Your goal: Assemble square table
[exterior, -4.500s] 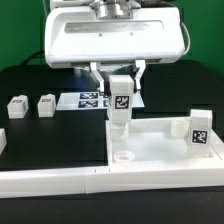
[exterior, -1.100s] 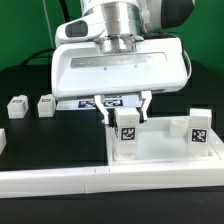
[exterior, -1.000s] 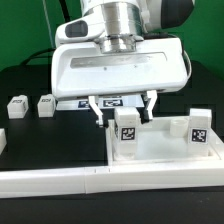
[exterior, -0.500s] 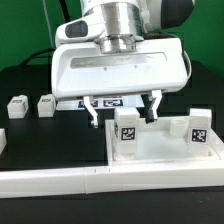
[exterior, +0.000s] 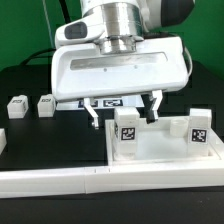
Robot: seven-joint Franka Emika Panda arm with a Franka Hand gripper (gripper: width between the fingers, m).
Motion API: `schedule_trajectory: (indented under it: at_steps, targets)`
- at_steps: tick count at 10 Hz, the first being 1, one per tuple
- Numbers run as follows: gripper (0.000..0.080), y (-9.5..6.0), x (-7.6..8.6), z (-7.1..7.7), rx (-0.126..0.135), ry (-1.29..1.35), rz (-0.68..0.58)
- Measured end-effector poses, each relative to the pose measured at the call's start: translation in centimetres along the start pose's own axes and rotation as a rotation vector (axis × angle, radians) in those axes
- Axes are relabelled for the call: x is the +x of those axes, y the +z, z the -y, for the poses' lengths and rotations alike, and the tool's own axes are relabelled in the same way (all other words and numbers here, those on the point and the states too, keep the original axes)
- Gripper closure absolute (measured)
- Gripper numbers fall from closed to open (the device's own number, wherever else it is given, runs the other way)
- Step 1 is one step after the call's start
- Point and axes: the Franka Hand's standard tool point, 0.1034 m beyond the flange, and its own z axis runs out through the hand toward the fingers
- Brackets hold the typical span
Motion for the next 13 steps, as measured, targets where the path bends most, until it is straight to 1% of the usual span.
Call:
schedule_trajectory:
  at_steps: [1,2,4,5,6,7,8,9,10,11,12,13]
  targets:
    - [0.015,0.5,-0.2,-0.1,-0.001,0.003,-0.001]
    - [0.015,0.9,-0.8,0.4,0.014,0.005,0.03]
    - [0.015,1.1,-0.7,1.1,0.077,0.036,0.171]
    - [0.015,1.0,-0.6,1.3,0.1,0.045,0.24]
    - [0.015,0.9,-0.4,1.2,0.105,0.039,0.267]
    - [0.015,0.7,-0.5,0.8,0.108,0.042,0.285]
    - [0.015,0.7,-0.4,0.5,0.103,0.044,0.277]
    - [0.015,0.8,-0.5,0.7,0.105,0.043,0.28]
    - [0.0252,0.8,-0.5,0.7,0.105,0.049,0.28]
    - [0.0252,0.8,-0.6,0.7,0.104,0.057,0.281]
    - [0.0441,0.8,-0.5,0.3,0.097,0.067,0.277]
    - [0.0506,0.8,-0.5,-0.1,0.087,0.097,0.275]
